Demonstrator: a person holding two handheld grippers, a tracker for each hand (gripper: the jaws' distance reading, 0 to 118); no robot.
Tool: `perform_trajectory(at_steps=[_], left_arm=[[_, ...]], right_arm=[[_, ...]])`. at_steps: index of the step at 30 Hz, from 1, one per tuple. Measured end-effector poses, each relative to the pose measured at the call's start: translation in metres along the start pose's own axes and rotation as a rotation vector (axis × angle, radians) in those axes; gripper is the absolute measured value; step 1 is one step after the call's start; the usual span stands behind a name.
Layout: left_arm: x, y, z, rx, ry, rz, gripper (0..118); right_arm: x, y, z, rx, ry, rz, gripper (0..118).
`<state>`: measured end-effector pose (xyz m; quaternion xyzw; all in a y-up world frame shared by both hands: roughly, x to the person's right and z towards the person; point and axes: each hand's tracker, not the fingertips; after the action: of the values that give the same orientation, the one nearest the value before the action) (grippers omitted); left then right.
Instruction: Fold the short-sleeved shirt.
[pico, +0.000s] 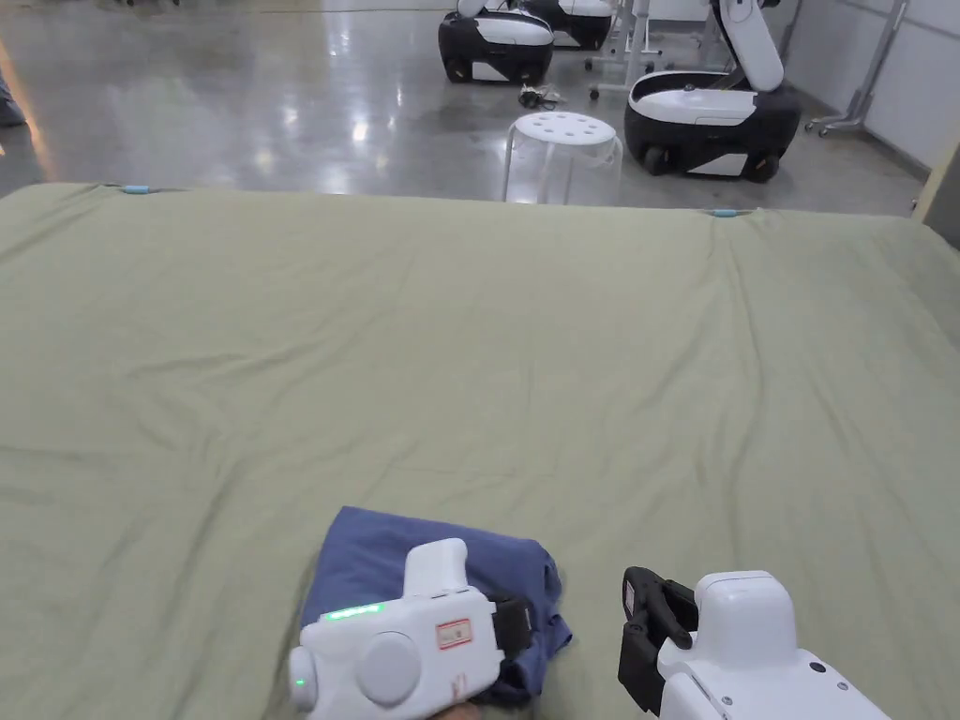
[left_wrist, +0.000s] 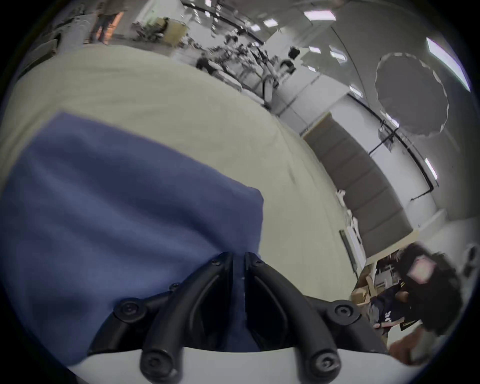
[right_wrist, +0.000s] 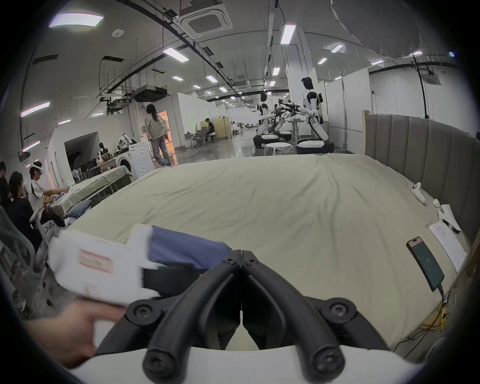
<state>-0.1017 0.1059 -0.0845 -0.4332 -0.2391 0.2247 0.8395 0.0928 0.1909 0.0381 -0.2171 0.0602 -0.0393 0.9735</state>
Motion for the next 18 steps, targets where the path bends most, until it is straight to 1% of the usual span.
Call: perform_trajectory(at_steps=[1,3,6,7,8,9,10,11,12,13,14,15,16,17,18], left_arm=[[0.0,0.001,0.003,0.031,-0.001,0.006,11],[-0.005,0.008,0.027,0.066,-0.049,0.056,11],[-0.011,0.009,0.088,0.191,-0.052,-0.013,12],[-0.019,0.01,0.11,0.218,-0.054,-0.029,22],[-0.028,0.012,0.129,0.227,-0.047,-0.037,38],[-0.042,0.014,0.146,0.238,-0.021,-0.042,48],[-0.054,0.015,0.159,0.231,-0.021,-0.035,59],[-0.07,0.018,0.169,0.227,0.021,-0.03,67],[-0.088,0.022,0.174,0.208,0.046,-0.03,68],[-0.104,0.022,0.178,0.198,0.053,-0.026,68],[-0.123,0.023,0.181,0.182,0.067,0.007,68],[-0.141,0.024,0.181,0.153,0.062,0.071,68],[-0.155,0.025,0.175,0.138,0.039,0.135,68],[-0.171,0.026,0.167,0.117,-0.014,0.205,68],[-0.184,0.026,0.156,0.099,-0.074,0.281,68]], right_arm=[[-0.001,0.002,0.0,-0.002,0.001,0.005,0],[-0.004,0.006,-0.001,-0.008,0.016,0.012,0],[-0.015,0.006,-0.023,-0.074,0.106,0.007,0],[-0.018,0.004,-0.037,-0.127,0.164,-0.026,0],[-0.022,0.002,-0.053,-0.183,0.224,-0.066,0],[-0.025,-0.002,-0.071,-0.244,0.28,-0.112,0],[-0.026,-0.009,-0.09,-0.299,0.317,-0.168,0],[-0.028,-0.016,-0.108,-0.339,0.337,-0.188,0],[-0.029,-0.024,-0.123,-0.37,0.342,-0.203,0],[-0.029,-0.029,-0.129,-0.385,0.297,-0.182,0],[-0.028,-0.034,-0.134,-0.403,0.24,-0.135,0],[-0.025,-0.036,-0.134,-0.4,0.194,-0.115,0],[-0.02,-0.035,-0.131,-0.38,0.19,-0.136,0],[-0.016,-0.033,-0.128,-0.371,0.179,-0.166,0],[-0.014,-0.031,-0.124,-0.375,0.139,-0.167,0]])
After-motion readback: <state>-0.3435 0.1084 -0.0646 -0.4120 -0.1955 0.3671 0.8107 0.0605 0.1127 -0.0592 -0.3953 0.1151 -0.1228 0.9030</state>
